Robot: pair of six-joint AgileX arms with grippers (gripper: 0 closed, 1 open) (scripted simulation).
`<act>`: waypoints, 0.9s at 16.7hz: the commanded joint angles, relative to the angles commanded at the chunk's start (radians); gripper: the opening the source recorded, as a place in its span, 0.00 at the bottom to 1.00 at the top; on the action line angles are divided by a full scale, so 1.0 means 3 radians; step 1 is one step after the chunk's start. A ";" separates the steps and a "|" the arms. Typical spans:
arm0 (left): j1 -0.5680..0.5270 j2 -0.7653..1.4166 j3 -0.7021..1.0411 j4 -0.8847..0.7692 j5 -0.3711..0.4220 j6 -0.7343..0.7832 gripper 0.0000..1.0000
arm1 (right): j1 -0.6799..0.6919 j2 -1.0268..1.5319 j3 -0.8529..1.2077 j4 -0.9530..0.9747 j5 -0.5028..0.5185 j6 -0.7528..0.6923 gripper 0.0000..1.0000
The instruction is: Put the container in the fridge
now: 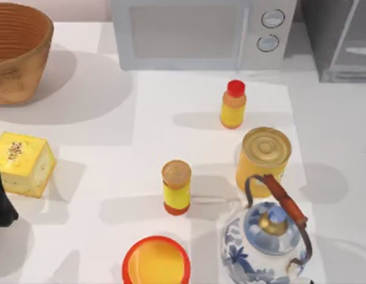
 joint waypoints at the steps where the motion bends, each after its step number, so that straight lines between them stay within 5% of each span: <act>1: 0.0000 0.0000 0.0000 0.0000 0.0000 0.0000 1.00 | -0.0066 -0.0071 0.0118 -0.0339 -0.0057 -0.0177 0.01; 10: 0.0000 0.0000 0.0000 0.0000 0.0000 0.0000 1.00 | -0.0639 -0.0426 0.0790 -0.3562 -0.0529 -0.1952 0.01; 15: 0.0000 0.0000 0.0000 0.0000 0.0000 0.0000 1.00 | -0.0806 -0.0438 0.0830 -0.4545 -0.0653 -0.2658 0.01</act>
